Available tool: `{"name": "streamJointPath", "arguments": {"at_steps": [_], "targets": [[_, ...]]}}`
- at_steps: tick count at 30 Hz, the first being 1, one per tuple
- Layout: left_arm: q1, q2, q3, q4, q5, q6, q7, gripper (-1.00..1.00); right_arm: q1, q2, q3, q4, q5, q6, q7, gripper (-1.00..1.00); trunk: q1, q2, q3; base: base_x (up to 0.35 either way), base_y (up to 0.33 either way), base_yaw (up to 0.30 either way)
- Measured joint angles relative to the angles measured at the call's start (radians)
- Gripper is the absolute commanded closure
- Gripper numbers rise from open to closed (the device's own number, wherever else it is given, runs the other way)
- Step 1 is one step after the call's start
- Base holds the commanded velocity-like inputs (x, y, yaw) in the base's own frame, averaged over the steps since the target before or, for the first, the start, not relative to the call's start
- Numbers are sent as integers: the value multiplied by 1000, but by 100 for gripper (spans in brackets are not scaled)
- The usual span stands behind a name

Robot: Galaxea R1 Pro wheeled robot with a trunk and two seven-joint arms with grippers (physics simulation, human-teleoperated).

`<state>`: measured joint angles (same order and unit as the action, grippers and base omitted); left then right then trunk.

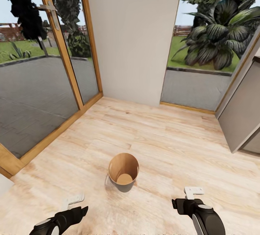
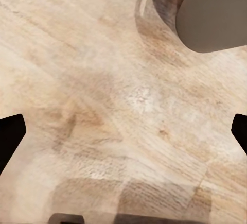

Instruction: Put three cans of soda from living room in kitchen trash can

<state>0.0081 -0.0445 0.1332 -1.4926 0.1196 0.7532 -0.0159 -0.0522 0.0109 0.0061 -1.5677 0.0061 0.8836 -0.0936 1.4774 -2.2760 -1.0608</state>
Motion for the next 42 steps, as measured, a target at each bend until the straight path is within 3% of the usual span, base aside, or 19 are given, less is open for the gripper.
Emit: {"name": "streamJointPath", "arguments": {"at_steps": [42], "targets": [[0, 3, 0, -1, 0, -7, -3, -100, 0, 0, 0, -2, 1, -2, 2, -100, 0, 0, -69, 0, 0, 0]]}}
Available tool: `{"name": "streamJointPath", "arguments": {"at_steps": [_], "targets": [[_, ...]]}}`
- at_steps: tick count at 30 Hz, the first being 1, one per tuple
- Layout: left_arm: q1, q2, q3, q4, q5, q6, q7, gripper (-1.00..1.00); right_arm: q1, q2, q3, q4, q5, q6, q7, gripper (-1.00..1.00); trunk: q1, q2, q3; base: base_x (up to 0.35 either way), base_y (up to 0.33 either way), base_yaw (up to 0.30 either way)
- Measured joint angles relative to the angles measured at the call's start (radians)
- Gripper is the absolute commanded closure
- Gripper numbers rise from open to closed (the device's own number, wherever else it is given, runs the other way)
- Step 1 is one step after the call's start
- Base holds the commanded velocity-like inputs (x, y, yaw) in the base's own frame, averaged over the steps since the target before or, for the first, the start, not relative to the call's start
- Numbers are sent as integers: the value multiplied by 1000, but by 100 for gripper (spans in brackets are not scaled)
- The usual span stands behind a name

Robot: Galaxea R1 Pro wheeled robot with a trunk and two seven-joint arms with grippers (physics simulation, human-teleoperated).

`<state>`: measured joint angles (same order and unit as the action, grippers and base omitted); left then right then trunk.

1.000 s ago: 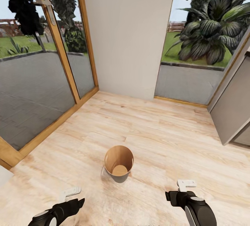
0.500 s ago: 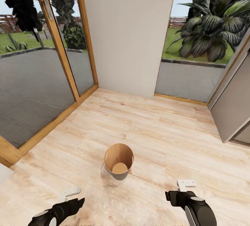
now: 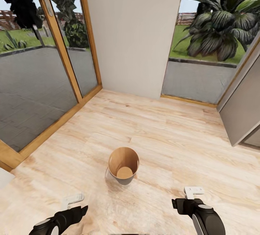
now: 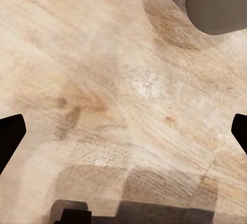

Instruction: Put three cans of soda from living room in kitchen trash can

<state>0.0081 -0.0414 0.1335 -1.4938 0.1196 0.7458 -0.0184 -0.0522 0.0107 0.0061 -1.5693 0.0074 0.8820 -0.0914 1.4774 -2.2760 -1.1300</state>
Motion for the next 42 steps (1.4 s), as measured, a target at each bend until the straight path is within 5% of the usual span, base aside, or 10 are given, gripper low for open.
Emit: {"name": "streamJointPath", "arguments": {"at_steps": [26, 31, 42], "targets": [[1, -6, -16, 5, -4, -9, 1, -100, 0, 0, 0, 1, -1, -7, 1, -100, 0, 0, -4, 0, 0, 0], [1, -8, -114, 6, -5, -6, 3, -100, 0, 1, 0, 1, -1, -10, 0, -100, 0, 0, -4, 0, 0, 0], [0, -9, -125, 7, -10, -2, 10, -100, 1, 2, 1, 2, -3, -4, 1, -100, 0, 0, -4, 0, 0, 0]]}}
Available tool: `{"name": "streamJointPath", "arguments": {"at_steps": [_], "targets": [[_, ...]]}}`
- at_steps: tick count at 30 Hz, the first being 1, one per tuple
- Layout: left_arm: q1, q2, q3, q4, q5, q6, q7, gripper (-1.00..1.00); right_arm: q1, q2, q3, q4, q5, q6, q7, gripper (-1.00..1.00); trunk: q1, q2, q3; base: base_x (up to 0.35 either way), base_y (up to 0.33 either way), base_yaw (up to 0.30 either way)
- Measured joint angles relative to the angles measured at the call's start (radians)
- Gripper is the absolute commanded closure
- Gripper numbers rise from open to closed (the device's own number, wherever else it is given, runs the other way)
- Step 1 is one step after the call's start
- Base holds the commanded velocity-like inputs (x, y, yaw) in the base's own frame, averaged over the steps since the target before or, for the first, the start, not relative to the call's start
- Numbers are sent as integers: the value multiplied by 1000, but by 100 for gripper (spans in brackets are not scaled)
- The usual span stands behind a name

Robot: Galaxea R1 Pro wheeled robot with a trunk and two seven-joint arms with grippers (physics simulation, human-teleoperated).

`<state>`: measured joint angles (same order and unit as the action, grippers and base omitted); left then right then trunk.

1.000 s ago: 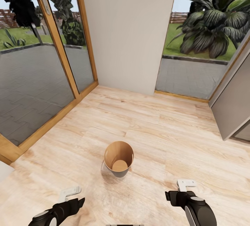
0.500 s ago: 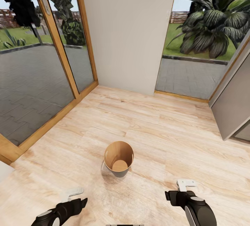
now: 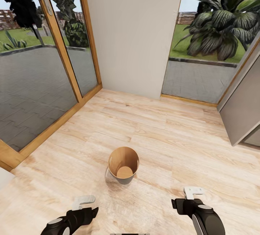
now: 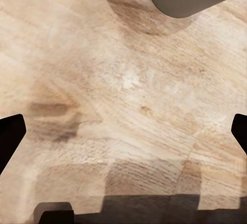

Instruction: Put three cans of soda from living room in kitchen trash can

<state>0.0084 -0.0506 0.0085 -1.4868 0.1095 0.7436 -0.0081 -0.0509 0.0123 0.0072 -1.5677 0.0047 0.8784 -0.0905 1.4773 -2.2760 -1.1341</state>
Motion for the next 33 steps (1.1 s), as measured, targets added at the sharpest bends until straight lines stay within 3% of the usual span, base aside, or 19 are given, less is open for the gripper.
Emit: {"name": "streamJointPath", "arguments": {"at_steps": [7, 19, 33], "targets": [[0, 0, -1, 0, 0, -4, 0, -100, 0, 0, 25, 0, 0, 0, 0, -100, 0, 0, 0, 0, 0, 0], [-1, 1, -3, 1, 1, -5, -3, -100, 0, 0, 33, 1, -2, -1, 1, -100, 0, 0, 0, 22, 0, 0], [0, 6, -3, 5, 3, -8, -10, -100, 0, 0, 51, 2, -1, -4, -2, -100, 0, 0, 0, 302, 0, 0]]}}
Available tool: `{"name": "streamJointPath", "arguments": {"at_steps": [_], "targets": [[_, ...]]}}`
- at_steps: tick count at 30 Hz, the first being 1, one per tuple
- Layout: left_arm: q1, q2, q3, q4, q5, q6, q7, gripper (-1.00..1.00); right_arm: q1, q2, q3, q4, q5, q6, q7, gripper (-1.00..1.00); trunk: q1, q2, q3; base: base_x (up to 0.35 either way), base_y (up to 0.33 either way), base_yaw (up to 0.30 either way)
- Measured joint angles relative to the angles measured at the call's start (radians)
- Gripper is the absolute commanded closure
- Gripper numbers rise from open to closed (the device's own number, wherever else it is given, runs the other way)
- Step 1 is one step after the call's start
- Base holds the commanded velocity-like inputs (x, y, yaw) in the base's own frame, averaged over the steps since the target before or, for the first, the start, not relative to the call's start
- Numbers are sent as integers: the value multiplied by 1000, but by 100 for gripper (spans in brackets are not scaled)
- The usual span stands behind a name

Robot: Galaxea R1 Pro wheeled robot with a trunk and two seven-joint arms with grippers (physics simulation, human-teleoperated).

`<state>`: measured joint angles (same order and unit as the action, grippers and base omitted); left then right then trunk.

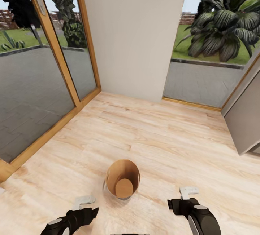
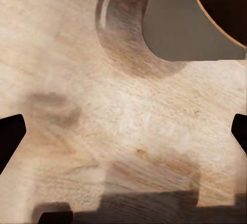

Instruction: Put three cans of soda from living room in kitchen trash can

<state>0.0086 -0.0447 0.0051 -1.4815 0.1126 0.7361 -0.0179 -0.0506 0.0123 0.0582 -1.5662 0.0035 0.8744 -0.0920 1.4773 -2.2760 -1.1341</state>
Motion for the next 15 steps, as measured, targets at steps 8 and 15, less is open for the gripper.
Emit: {"name": "streamJointPath", "arguments": {"at_steps": [8, 15], "targets": [[0, 0, 1, 0, 2, 4, 0, -100, 0, 0, 0, 0, 1, 0, 0, -100, 0, 0, 0, 109, 0, 0], [0, 3, 2, 0, 4, 0, -1, -100, 0, 0, 0, 0, 1, -1, 0, -100, 0, 0, 0, 147, 0, 0]]}}
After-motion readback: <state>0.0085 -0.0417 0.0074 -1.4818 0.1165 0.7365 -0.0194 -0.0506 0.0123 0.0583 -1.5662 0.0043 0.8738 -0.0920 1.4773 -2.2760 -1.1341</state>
